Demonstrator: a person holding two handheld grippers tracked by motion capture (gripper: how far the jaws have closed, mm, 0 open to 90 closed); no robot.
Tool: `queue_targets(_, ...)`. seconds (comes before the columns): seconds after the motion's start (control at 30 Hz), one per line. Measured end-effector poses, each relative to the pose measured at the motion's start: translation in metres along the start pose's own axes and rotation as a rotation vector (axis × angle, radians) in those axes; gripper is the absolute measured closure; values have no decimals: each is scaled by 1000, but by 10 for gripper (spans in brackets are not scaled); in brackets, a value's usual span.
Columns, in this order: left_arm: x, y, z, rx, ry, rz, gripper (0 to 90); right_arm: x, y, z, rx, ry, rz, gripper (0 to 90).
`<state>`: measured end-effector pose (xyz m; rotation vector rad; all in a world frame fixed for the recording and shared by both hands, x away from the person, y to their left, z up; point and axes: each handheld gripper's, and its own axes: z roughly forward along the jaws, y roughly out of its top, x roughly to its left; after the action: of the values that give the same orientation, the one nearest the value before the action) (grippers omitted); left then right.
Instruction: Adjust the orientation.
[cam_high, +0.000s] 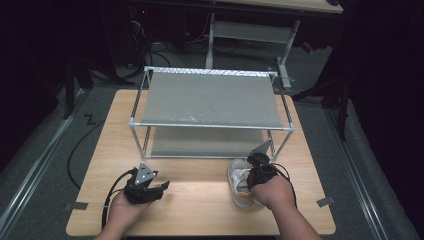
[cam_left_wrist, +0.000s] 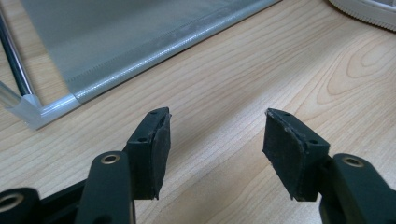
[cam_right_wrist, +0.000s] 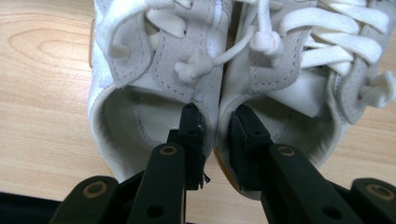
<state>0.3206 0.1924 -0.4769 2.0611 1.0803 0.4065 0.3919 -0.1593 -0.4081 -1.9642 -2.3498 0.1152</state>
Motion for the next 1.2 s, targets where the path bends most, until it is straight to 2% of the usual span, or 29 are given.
queue_targets(0.2, 0, 0, 1, 6, -2, 5, 418, 2, 0, 0, 0, -13, 18, 755)
queue_targets(0.3, 0, 0, 0, 2, -2, 5, 417, 4, -4, 0, -28, -38, -8, 777)
queue_targets(0.5, 0, -1, 0, 5, -4, 2, 417, 8, -6, -1, -43, -61, -20, 818)
queue_targets(0.67, 0, -1, -1, 3, -3, -1, 417, 9, -7, -10, -67, -31, -23, 822)
queue_targets(0.87, 1, -1, 0, 5, -6, 1, 417, 14, -5, -19, -101, -32, -51, 821)
queue_targets(1.07, 0, -1, 0, 7, -7, 3, 417, 17, 1, -23, -153, -32, -51, 823)
queue_targets(1.2, 0, -1, 0, 5, -8, 3, 416, 19, 5, -28, -182, -50, -53, 823)
